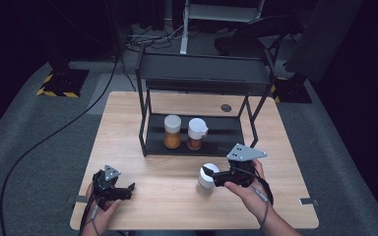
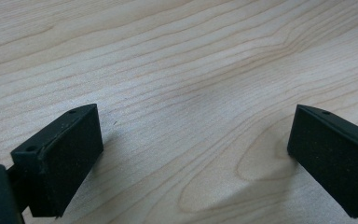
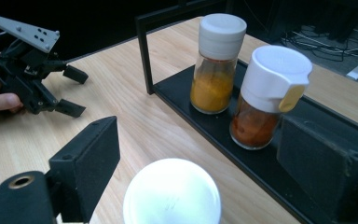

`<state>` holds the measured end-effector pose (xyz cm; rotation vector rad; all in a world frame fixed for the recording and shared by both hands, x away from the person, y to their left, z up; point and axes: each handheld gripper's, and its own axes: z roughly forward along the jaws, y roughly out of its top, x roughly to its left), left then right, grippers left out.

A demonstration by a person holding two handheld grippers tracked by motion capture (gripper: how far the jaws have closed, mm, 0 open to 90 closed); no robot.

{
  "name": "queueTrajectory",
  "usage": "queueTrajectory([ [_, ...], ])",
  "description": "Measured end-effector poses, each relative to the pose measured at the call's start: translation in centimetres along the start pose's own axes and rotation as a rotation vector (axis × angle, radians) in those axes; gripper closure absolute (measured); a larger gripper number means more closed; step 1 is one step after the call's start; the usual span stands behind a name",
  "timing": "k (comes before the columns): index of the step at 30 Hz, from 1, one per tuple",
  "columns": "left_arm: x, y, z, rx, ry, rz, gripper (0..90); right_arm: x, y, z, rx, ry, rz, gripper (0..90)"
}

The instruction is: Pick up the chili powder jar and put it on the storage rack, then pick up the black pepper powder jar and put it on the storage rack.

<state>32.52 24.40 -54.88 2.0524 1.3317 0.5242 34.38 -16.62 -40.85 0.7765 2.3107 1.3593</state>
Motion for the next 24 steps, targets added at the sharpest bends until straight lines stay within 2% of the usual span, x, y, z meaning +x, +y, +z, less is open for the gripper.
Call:
queueTrajectory([
  [18, 0.0, 0.0, 0.0, 0.000, 0.001, 0.000, 2.9, 0.4, -2.9, 0.8, 0.028, 0.008, -0.005, 12.1],
  [24, 0.0, 0.0, 0.0, 0.000, 0.001, -0.001, 2.8, 0.3, -3.8, 1.4, 0.048, 0.016, 0.011, 12.1],
])
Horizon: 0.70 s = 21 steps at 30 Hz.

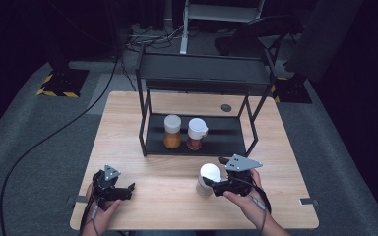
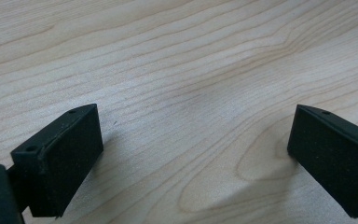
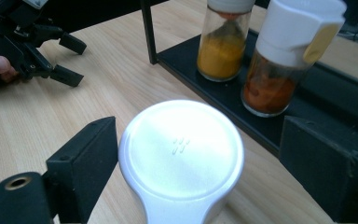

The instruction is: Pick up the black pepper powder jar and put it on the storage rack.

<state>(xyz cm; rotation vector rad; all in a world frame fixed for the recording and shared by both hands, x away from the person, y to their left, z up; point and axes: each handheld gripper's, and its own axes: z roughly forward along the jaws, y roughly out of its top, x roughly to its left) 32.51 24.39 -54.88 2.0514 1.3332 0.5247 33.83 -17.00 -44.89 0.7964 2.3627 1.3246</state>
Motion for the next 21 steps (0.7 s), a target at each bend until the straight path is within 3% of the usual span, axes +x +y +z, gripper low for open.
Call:
queueTrajectory([
  [12, 0.0, 0.0, 0.0, 0.000, 0.001, 0.000, 2.9, -0.1, -1.6, 1.2, 0.034, 0.013, 0.012, 13.8],
  [21, 0.0, 0.0, 0.0, 0.000, 0.001, 0.000, 2.9, 0.3, -2.2, 2.3, 0.054, 0.030, -0.003, 22.5],
])
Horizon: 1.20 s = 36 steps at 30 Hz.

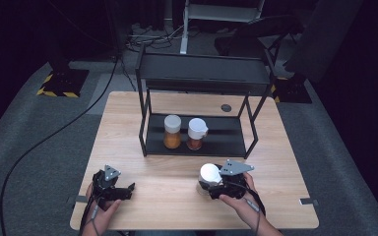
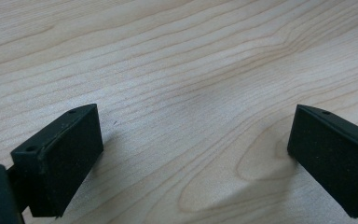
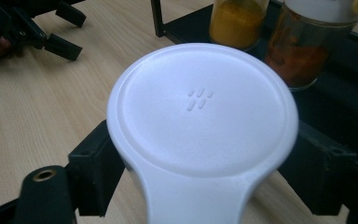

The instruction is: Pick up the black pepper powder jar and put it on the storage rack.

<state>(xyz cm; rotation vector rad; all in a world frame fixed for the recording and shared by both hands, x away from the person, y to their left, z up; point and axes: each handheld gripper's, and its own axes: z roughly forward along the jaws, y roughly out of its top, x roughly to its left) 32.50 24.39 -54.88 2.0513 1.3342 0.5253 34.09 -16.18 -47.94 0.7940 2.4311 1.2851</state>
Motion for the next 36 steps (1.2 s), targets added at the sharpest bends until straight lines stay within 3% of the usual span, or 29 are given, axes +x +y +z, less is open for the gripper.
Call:
queueTrajectory([
  [5, 0.0, 0.0, 0.0, 0.000, 0.000, 0.000, 2.8, 0.2, 0.0, 0.3, 0.009, 0.004, -0.023, 29.8],
  [20, 0.0, 0.0, 0.0, 0.000, 0.000, -0.001, 2.8, 0.5, 0.4, 0.3, 0.027, 0.004, -0.042, 30.5],
  [36, 0.0, 0.0, 0.0, 0.000, 0.000, -0.001, 2.9, -0.2, 2.6, -1.4, 0.008, -0.012, -0.050, 30.5],
])
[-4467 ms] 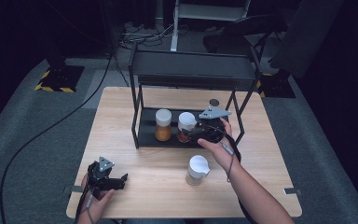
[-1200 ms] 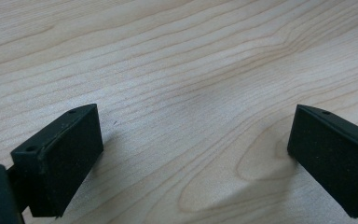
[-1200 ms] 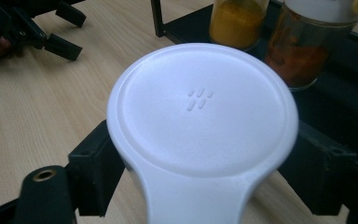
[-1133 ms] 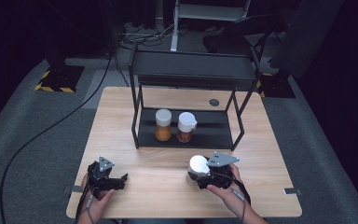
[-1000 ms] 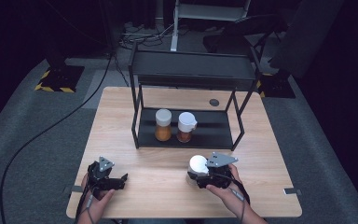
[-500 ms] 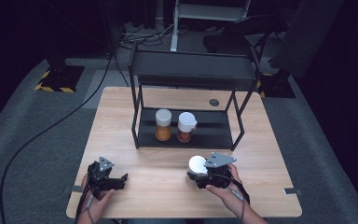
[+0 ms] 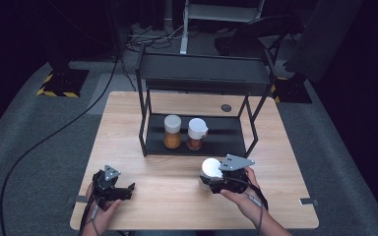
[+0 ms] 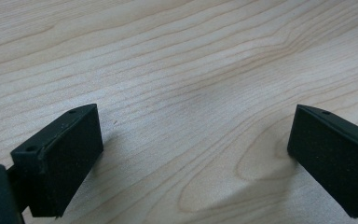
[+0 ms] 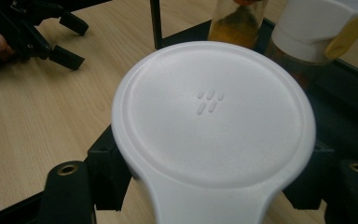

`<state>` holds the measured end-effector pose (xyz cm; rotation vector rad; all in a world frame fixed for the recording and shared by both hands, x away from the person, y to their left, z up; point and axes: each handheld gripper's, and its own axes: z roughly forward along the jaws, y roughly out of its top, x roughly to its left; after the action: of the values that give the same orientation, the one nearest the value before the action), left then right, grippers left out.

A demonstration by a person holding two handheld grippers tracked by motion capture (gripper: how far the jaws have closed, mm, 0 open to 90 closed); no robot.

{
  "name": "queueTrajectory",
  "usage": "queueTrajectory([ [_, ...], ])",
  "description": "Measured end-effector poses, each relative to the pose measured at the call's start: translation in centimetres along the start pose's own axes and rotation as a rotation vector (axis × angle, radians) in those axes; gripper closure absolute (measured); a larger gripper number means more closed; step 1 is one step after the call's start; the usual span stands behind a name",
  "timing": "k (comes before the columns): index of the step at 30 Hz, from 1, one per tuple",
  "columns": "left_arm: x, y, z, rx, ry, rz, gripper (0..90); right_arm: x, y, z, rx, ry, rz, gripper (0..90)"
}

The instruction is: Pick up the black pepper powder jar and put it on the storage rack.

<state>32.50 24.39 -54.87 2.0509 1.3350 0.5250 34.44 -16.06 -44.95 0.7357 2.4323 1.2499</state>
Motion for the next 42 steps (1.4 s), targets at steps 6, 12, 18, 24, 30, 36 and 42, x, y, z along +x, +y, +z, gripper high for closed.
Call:
queueTrajectory([
  [6, 0.0, 0.0, 0.0, 0.000, 0.000, 0.000, 2.8, -0.4, 0.7, -0.6, -0.004, -0.012, -0.001, 30.5],
  [12, 0.0, 0.0, 0.0, 0.000, 0.000, -0.001, 2.8, -0.9, 1.4, -1.1, -0.010, -0.023, -0.003, 30.5],
  [18, 0.0, 0.0, 0.0, 0.000, 0.001, -0.001, 2.8, -1.6, 2.1, -1.6, -0.017, -0.032, 0.004, 30.5],
  [24, 0.0, 0.0, 0.0, -0.001, 0.002, -0.003, 2.7, -2.4, 2.5, -1.9, -0.021, -0.042, 0.010, 30.5],
  [30, 0.0, 0.0, 0.0, 0.000, 0.002, -0.002, 2.7, -3.0, 3.1, -2.1, -0.028, -0.045, 0.019, 30.5],
  [36, 0.0, 0.0, 0.0, 0.000, 0.003, -0.003, 2.7, -3.8, 3.8, -2.4, -0.033, -0.052, 0.023, 30.5],
  [42, 0.0, 0.0, 0.0, 0.001, 0.006, -0.005, 2.5, -4.9, 4.3, -2.2, -0.031, -0.069, 0.030, 30.5],
])
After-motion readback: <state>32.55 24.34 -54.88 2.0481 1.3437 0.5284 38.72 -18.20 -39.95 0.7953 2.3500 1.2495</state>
